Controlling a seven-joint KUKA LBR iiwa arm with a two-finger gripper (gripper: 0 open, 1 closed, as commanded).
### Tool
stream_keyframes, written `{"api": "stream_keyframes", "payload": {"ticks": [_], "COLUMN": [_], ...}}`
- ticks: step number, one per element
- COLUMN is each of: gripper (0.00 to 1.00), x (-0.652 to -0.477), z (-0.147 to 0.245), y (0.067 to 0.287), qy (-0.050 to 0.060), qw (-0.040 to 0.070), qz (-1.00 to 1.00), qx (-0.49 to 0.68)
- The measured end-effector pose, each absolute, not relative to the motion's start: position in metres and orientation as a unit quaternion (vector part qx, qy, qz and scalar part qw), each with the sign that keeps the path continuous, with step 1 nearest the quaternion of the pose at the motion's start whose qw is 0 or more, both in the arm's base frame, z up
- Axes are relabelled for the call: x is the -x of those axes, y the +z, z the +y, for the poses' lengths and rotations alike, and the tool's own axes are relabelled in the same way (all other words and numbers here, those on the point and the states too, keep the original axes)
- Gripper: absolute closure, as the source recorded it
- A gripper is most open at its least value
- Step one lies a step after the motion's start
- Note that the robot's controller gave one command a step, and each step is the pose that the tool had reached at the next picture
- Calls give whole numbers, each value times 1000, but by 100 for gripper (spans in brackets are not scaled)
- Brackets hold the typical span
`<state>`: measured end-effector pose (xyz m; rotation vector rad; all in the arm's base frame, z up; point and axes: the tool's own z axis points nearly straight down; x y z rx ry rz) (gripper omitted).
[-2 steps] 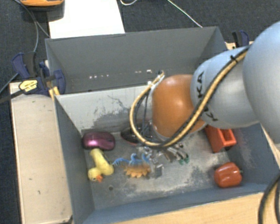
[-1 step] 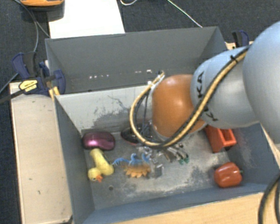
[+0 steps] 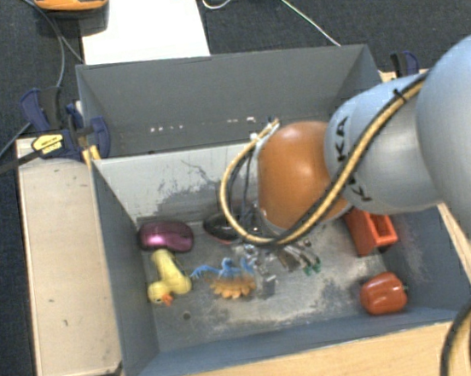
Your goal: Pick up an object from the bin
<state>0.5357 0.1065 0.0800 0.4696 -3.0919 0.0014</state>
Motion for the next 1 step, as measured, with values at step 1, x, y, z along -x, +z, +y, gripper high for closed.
{"api": "stream_keyframes", "payload": {"ticks": [1], "gripper": [100], "x": [-536], "z": [107], "y": [102], "qy": [0], "qw": [7], "qz": [-989], "qx": [-150]}}
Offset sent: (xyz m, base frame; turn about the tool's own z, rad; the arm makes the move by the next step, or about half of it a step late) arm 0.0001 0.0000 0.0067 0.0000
